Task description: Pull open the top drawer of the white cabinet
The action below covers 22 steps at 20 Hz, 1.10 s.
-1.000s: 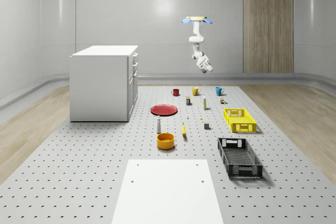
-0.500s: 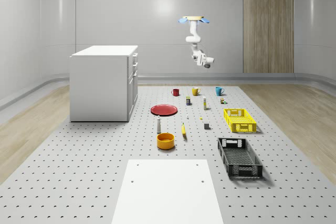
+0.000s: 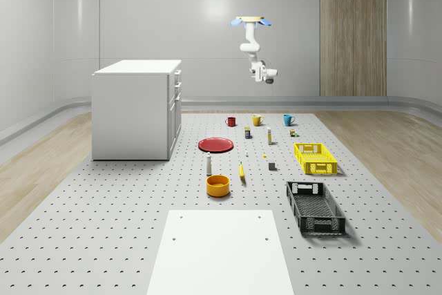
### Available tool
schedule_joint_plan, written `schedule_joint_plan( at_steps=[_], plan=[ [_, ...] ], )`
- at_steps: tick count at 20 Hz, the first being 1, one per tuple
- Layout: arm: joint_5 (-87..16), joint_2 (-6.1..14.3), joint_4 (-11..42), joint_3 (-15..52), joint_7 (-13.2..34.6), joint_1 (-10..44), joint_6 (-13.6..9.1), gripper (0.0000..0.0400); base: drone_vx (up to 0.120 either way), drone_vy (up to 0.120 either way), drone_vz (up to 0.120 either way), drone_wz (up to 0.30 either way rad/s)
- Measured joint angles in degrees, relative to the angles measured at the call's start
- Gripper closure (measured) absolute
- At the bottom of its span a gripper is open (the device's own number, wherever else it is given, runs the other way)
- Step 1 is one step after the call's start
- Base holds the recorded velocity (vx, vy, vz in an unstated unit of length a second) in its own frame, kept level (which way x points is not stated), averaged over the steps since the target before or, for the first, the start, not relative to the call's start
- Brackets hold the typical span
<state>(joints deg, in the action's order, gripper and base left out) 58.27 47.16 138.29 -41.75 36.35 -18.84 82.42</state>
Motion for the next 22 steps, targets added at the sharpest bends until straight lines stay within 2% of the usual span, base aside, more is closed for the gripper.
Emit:
schedule_joint_plan(
  at_steps=[11,13,20,22],
  plan=[
    [-1.54,3.03,0.70,-2.29,1.52,-4.17,3.23,0.0095,0.120,-0.120,0.120,0.000],
    [-1.90,3.56,0.78,-2.62,1.82,-4.86,3.79,0.0095,0.120,-0.100,0.000,0.000],
    [-3.17,5.39,1.04,-3.66,2.87,-7.10,5.68,0.0095,0.120,-0.006,0.000,0.000],
    [-3.53,5.90,1.11,-3.93,3.17,-7.70,6.19,0.0095,0.120,0.000,0.100,0.000]
  ],
)
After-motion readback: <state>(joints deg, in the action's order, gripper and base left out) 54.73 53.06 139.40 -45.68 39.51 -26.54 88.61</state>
